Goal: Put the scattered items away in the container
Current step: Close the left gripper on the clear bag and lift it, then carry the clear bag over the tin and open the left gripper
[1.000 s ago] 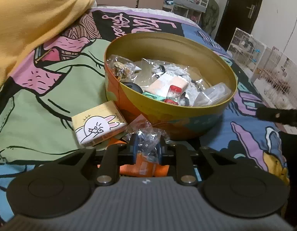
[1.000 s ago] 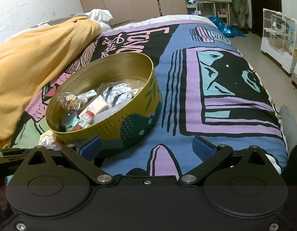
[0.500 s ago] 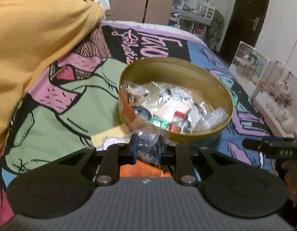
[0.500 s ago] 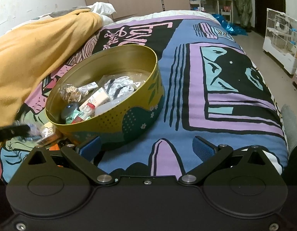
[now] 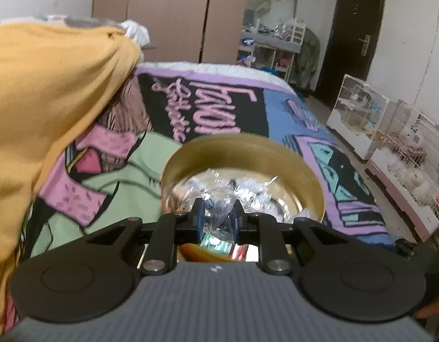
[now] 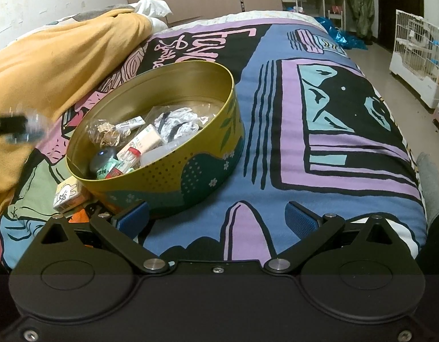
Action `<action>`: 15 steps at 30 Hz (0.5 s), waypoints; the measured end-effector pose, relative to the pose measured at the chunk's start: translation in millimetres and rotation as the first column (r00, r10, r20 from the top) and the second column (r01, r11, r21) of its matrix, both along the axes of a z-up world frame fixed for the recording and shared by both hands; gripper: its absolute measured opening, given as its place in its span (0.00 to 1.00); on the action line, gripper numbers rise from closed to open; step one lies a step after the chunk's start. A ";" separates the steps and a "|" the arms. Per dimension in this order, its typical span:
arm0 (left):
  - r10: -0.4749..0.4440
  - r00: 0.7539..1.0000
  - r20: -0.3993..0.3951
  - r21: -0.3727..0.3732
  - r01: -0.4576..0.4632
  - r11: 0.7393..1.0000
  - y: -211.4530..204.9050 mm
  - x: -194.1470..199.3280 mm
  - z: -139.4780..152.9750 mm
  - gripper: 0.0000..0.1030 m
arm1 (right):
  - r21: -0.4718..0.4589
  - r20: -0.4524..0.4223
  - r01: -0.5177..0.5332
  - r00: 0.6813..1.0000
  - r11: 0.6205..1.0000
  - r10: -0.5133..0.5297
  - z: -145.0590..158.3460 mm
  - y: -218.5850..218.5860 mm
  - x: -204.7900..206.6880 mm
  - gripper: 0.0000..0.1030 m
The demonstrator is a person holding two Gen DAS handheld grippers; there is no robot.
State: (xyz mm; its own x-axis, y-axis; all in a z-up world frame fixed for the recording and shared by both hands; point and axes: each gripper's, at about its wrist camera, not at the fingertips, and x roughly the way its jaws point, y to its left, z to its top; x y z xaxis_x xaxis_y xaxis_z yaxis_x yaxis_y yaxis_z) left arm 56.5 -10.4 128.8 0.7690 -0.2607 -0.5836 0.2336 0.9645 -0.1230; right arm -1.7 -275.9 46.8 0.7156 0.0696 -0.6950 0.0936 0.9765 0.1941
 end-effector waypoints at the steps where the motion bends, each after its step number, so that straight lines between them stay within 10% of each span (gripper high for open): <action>1: -0.007 1.000 0.008 0.002 0.007 1.000 -3.0 2.6 4.0 0.21 | 0.000 0.000 0.001 1.000 1.000 -0.001 0.0 -0.1 0.1 0.99; 15: -0.072 0.995 0.066 0.085 0.066 0.994 -55.2 43.8 33.1 0.21 | 0.010 0.005 -0.001 1.000 1.000 0.001 1.6 -0.4 0.2 0.99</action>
State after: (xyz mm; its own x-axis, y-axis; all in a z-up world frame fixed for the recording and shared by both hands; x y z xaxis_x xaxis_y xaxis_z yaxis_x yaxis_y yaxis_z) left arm 100.3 -65.6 161.9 0.7898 -0.2676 -0.5519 0.3051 0.9520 -0.0250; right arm -1.5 -276.3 48.3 0.7189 0.0774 -0.6908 0.0911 0.9747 0.2041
